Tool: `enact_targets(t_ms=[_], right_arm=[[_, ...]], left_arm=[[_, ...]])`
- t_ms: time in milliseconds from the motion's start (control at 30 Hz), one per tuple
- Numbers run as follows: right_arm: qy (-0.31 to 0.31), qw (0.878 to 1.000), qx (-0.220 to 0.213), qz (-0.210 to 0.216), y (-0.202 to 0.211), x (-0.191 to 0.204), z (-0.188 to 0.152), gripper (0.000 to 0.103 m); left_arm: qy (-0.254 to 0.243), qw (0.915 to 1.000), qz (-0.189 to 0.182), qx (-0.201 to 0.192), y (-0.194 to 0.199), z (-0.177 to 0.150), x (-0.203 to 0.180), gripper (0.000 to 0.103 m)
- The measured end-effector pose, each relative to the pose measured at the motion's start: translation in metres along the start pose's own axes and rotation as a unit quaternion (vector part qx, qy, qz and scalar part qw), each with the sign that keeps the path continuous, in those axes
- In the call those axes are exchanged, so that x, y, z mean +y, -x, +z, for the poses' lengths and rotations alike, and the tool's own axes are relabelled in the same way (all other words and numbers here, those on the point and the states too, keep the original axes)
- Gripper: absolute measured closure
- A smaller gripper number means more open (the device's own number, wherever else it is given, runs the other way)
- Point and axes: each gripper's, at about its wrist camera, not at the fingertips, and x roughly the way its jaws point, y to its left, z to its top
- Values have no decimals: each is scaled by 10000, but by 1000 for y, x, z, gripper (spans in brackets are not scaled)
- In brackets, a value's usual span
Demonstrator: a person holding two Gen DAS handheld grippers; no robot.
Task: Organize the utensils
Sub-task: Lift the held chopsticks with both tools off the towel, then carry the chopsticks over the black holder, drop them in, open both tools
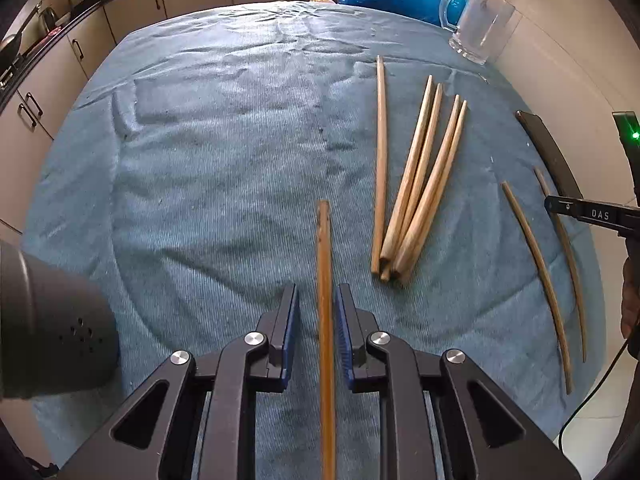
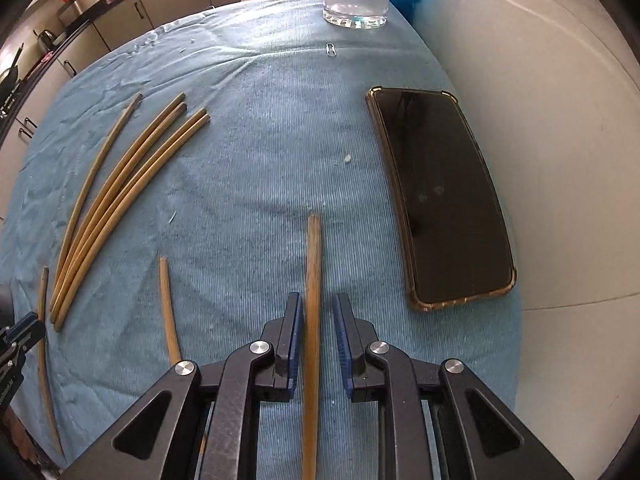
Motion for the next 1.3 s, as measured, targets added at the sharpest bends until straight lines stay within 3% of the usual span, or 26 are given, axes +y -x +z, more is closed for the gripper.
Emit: enact_targets(t_ms=[233,400,467,500,633,967,1300], right_arm=[[-36,9997,208,82,-5,1,13,86],[-98,9998,144,76,-11,2,24,85],[-40,10000,34,31,-11,5,23,90],[-17,10000,-39,22,-10,7,22,95],[-152,9991,-291,250,-6,9,14,95],[-98,9863,-1382,900,61,14,-30,95],[222,9675,-2323,975,137,26,-91,95]], left_arm=[[-273,9995,135,-54,-5,7,-13,85],[-248,9996,27,-116,-8,10,-13,85],[-257,9995,84,-170,-7,7,-10,96],[-187,9997,29,-182,-5,5,-7,96],[45,9992,-195,-352,11,-7,3,96],[102,9915,-785,-1030,73,-45,1,96],[5,9758,-1023,-1934,144,-88,-8,96]])
